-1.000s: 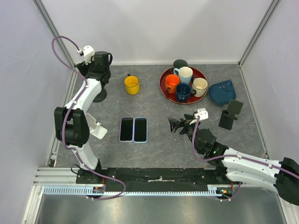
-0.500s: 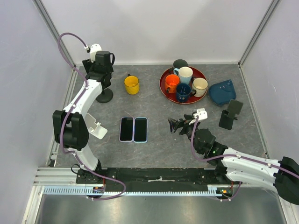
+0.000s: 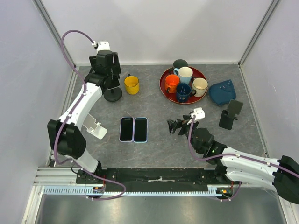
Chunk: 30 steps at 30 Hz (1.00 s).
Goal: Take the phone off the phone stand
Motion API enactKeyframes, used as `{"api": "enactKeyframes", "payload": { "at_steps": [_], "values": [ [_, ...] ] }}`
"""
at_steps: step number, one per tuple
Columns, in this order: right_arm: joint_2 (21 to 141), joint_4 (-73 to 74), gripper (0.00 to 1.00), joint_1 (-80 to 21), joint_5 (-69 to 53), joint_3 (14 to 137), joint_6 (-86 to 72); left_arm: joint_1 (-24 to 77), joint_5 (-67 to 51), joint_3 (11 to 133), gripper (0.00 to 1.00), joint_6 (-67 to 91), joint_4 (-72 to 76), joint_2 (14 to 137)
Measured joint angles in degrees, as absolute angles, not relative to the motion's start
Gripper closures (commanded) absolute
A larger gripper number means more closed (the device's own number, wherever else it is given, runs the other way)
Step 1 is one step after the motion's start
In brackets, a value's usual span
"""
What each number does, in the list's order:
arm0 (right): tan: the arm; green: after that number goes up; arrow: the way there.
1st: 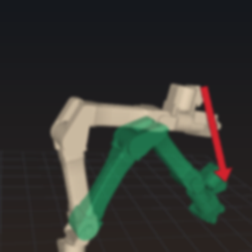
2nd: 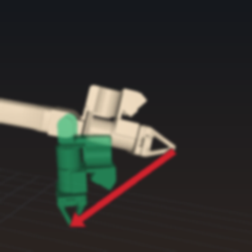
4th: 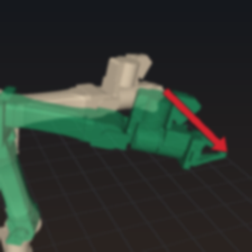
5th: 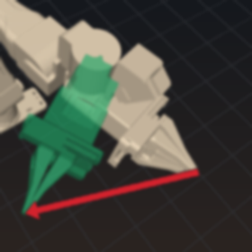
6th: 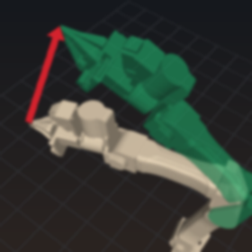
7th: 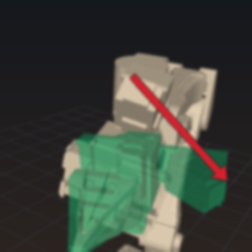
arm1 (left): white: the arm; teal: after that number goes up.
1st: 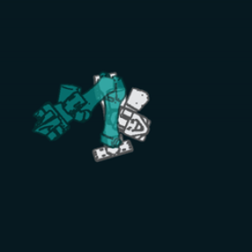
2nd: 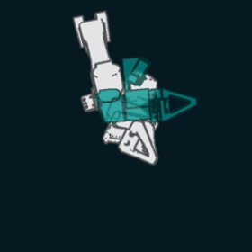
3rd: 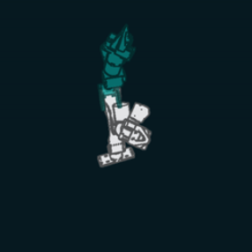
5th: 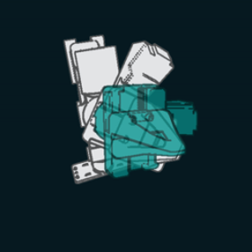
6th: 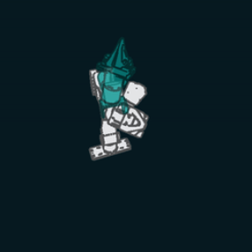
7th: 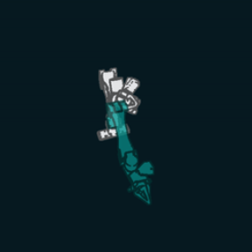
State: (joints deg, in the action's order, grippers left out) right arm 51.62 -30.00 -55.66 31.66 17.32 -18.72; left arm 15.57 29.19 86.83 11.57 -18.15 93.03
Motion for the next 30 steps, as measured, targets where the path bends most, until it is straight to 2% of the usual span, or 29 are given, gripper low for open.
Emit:
{"api": "enactKeyframes", "payload": {
  "at_steps": [13, 22, 30],
  "values": [
    [47.5, -24.0, 0.02, -55.7, 29.1, 22.1, -16.8, 29.2, 17.5, 86.0, 0.93, 6.3, -23.3, 86.0],
    [41.0, -16.0, 0.02, -55.7, 28.9, 23.2, -16.7, 41.2, 9.3, 85.9, 0.93, 5.6, -24.4, 85.7],
    [33.6, -14.8, 0.02, -55.7, 30.5, 20.8, -16.5, 49.3, 4.4, 84.3, 0.93, 3.7, -21.9, 87.0]
  ]
}}
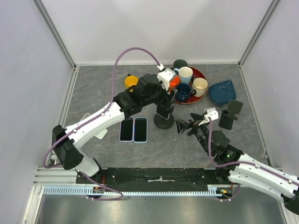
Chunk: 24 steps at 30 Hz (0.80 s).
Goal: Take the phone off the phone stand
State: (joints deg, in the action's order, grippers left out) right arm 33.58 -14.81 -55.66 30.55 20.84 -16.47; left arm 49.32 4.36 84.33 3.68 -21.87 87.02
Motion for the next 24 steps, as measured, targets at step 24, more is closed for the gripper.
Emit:
{"api": "enactKeyframes", "payload": {
  "at_steps": [24],
  "values": [
    [25.2, -11.1, 0.02, -55.7, 32.4, 16.1, -16.3, 52.5, -3.3, 68.9, 0.73, -1.8, -5.7, 84.4]
  ]
}}
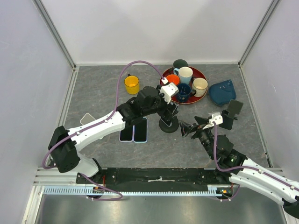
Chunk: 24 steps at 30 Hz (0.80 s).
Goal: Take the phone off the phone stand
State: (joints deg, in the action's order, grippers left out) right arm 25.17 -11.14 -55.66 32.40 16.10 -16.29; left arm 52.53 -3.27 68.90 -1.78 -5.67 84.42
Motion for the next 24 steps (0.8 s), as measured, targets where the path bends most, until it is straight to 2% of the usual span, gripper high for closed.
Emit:
{"api": "enactKeyframes", "payload": {
  "at_steps": [3, 4, 5, 10, 13, 18, 24],
  "values": [
    [25.2, -11.0, 0.02, -55.6, 32.4, 16.1, -16.3, 52.5, -3.6, 68.9, 0.61, -2.0, -5.7, 84.4],
    [25.2, -10.9, 0.02, -55.7, 32.4, 16.1, -16.3, 52.5, -3.6, 68.9, 0.51, -2.0, -5.7, 84.4],
    [25.1, -10.9, 0.02, -55.7, 32.4, 16.1, -16.3, 52.5, -3.6, 68.9, 0.47, -2.0, -5.7, 84.4],
    [24.9, -10.5, 0.02, -55.7, 32.4, 16.1, -16.1, 52.5, -3.6, 68.9, 0.27, -2.1, -5.7, 84.4],
    [24.8, -10.4, 0.02, -55.7, 32.4, 16.1, -16.1, 52.5, -3.6, 68.9, 0.21, -2.1, -5.7, 84.4],
    [24.8, -10.0, 0.02, -55.7, 32.8, 16.1, -16.0, 52.6, -2.9, 68.9, 0.17, -1.7, -5.8, 84.4],
    [25.0, -9.7, 0.02, -55.7, 33.3, 16.1, -15.7, 52.8, -1.8, 68.9, 0.05, 0.7, -5.8, 83.9]
  ]
}}
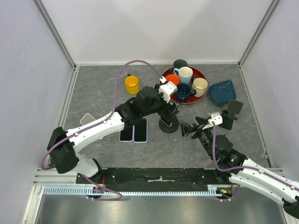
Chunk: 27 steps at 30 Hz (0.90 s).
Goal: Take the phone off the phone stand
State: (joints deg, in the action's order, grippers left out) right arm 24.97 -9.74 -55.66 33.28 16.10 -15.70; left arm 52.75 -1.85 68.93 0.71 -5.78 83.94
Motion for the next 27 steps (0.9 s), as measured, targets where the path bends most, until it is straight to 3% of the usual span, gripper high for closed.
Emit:
{"api": "enactKeyframes", "payload": {
  "at_steps": [15, 27],
  "values": [
    [26.7, -9.8, 0.02, -55.7, 32.9, 16.1, -14.9, 53.6, 2.2, 69.1, 0.01, 4.7, -6.9, 81.4],
    [39.6, -13.0, 0.02, -55.7, 23.7, 16.1, -12.9, 55.2, 9.5, 69.8, 0.00, 10.6, -11.3, 75.5]
  ]
}}
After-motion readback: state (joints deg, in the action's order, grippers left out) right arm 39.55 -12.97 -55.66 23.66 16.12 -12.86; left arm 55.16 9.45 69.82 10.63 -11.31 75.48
